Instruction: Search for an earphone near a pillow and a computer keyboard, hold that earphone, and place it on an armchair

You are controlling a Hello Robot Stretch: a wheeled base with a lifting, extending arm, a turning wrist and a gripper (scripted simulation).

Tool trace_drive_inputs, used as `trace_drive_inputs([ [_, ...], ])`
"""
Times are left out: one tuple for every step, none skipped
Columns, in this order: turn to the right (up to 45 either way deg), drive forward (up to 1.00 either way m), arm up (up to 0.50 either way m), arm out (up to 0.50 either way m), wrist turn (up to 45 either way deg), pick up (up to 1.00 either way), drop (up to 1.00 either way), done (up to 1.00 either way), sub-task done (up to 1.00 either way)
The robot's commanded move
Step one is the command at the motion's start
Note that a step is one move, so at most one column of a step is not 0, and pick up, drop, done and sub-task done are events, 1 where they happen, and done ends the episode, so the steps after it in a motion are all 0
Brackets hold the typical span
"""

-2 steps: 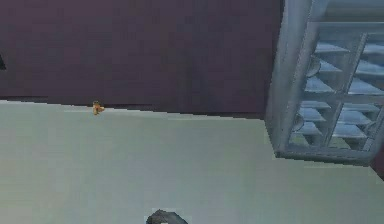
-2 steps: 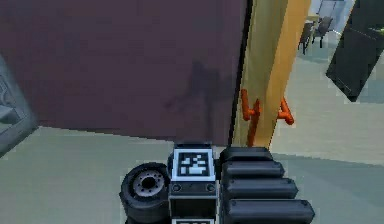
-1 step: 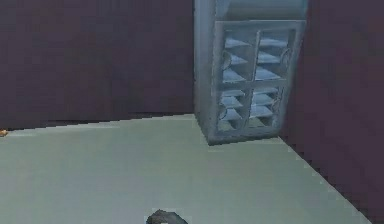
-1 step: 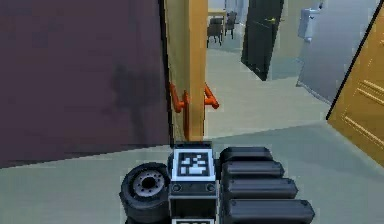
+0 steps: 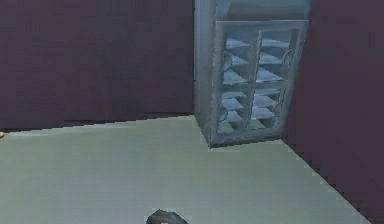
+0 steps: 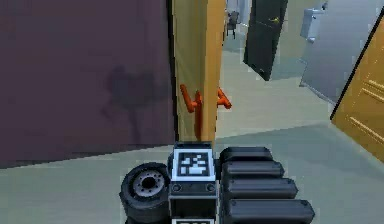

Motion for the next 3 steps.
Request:
trace_drive_inputs([
  [-45.0, 0.0, 0.0, 0.0, 0.0, 0.0, 0.0, 0.0, 0.0],
  [-30.0, 0.0, 0.0, 0.0, 0.0, 0.0, 0.0, 0.0, 0.0],
  [0.0, 0.35, 0.0, 0.0, 0.0, 0.0, 0.0, 0.0, 0.0],
])
